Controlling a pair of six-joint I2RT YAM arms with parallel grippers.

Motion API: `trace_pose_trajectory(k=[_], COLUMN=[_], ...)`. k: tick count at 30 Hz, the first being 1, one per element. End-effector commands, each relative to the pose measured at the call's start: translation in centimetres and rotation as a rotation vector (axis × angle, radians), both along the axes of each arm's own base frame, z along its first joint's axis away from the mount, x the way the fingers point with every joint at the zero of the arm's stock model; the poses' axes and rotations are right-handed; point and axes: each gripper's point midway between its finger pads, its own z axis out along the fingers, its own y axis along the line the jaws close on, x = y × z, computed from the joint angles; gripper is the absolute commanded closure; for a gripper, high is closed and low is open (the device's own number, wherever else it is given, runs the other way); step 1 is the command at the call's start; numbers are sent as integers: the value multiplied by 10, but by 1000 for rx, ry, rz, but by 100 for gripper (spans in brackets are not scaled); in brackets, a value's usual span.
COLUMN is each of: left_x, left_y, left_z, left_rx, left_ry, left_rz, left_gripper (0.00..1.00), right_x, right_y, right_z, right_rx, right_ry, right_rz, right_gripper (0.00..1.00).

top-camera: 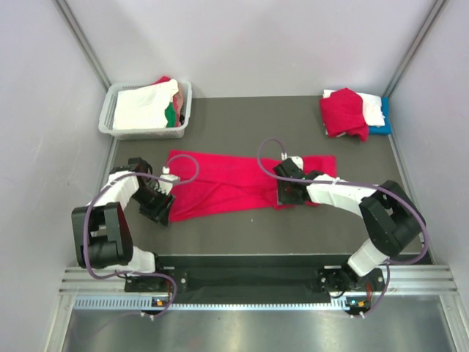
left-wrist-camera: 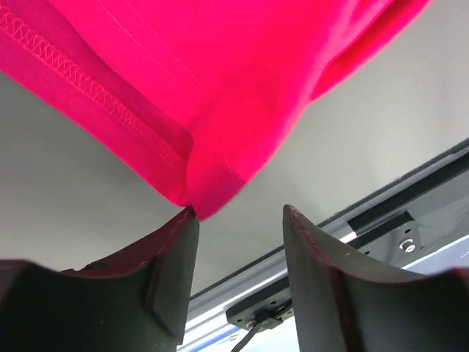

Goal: Fold and stack the t-shirts
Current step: Fold the tshirt

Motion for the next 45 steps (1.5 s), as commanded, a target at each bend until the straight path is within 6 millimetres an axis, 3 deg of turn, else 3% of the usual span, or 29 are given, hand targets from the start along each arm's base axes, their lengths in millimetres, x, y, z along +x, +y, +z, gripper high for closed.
trace_pose_trajectory(k=[1,6,9,14,17,21,23,25,27,28,41,43,45], left_x=[14,19,20,21,25,33,37,38,37,35,30,30,29], left_y=[-4,-5,-6,-6,-7,-7,-7,-8,-8,-8,-5,-6,-6], left_z=[-4,-7,-6,-2,3,10,13,14,14,12,14,15,15], left_rx=[-21,-28,-30,-29,-36,-38,-40,-42,-45,-44,-26,-30,-29], left_ry=[-24,-30,-39,-69,-91,-127,-144,-147,-153,-149,-183,-185,-190], left_rz=[23,33,38,30,26,29,30,28,26,26,12,12,12], left_gripper=[51,71,100,100,100,100,100,100,100,100,100,100,100], right_x=[17,17,15,13,14,25,26,23,12,6,-33,-34,-35], right_y=[24,23,21,18,17,15,15,21,27,32,7,3,0], right_z=[10,14,15,17,22,48,56,61,58,56,21,15,8], right_rx=[61,66,60,56,56,45,40,68,66,62,-1,-16,-33], right_ry=[-55,-58,-58,-60,-68,-129,-134,-125,-107,-99,-10,-7,3], right_rz=[32,31,32,21,19,6,13,29,50,69,60,54,53], right_gripper=[55,55,55,56,71,90,89,61,50,48,53,56,67])
